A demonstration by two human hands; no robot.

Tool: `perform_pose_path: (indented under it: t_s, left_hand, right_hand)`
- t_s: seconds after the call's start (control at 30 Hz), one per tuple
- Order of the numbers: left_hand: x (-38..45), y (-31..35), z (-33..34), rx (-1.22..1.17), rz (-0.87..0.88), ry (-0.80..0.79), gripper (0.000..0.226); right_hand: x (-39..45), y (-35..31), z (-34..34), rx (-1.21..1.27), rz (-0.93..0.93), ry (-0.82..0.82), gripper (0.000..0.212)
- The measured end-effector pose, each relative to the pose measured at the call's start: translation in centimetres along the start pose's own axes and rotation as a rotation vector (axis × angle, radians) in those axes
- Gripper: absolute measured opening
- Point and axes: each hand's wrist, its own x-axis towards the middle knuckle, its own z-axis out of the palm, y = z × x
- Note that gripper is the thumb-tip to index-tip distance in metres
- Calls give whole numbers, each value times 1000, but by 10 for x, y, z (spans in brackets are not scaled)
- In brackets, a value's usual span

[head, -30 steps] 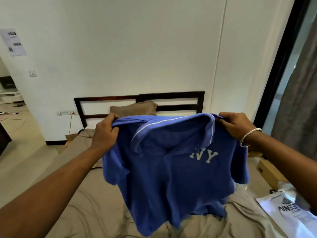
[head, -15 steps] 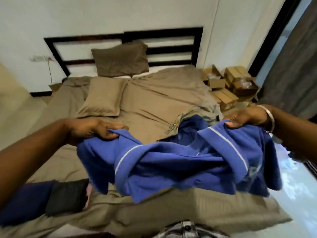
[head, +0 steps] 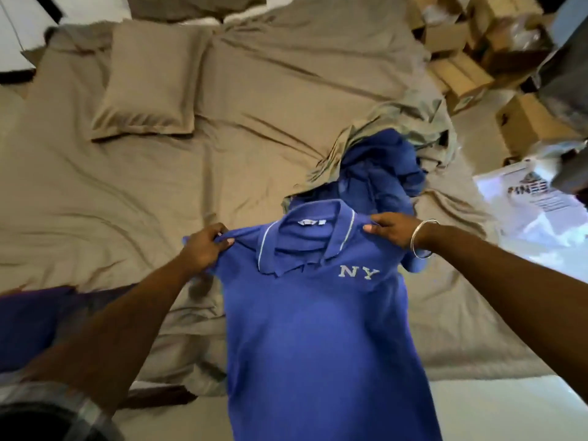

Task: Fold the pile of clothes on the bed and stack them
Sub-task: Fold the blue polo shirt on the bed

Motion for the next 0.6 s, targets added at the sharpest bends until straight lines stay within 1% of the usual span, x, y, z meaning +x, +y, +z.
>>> perform_pose_path:
  t_s: [0.03, 0.07, 0.13, 0.17, 0.23, 0.27, 0.37, 0.47, 0.53, 0.57, 0.6]
  left_hand:
    - [11, -13, 17, 12, 8, 5, 15]
    - [21, -22, 28, 32, 28, 22, 15]
    - [52, -45, 52, 32, 49, 54, 12]
    - [65, -52, 60, 33, 65, 77, 11]
    - [93, -64, 80, 44, 73, 140, 7]
    - [110, -67, 87, 44, 82, 168, 7]
    - [159, -67, 93, 69, 152, 247, 10]
    - [223, -75, 104, 161, 126, 274, 14]
    - [245, -81, 120, 289, 77, 305, 24]
    - [247, -82, 130, 352, 77, 332, 27]
    - [245, -86, 141, 384, 93, 369, 28]
  right_hand:
    - [19, 22, 15, -31, -7, -5, 58]
    - [36, 38, 26, -50, -33, -5, 62]
    - [75, 69, 47, -123, -24, 15, 46]
    - [89, 79, 53, -135, -45, 46, 44]
    - [119, 96, 62, -159, -105, 92, 50]
    - [135, 103, 63, -188, -112, 141, 49]
    - [180, 105, 47, -287, -55, 305, 41]
    - [232, 107, 46, -354, 29, 465, 30]
    - [252, 109, 68, -414, 111, 613, 27]
    - [258, 110, 84, -457, 113, 719, 28]
    - [261, 111, 101, -479, 57, 818, 27]
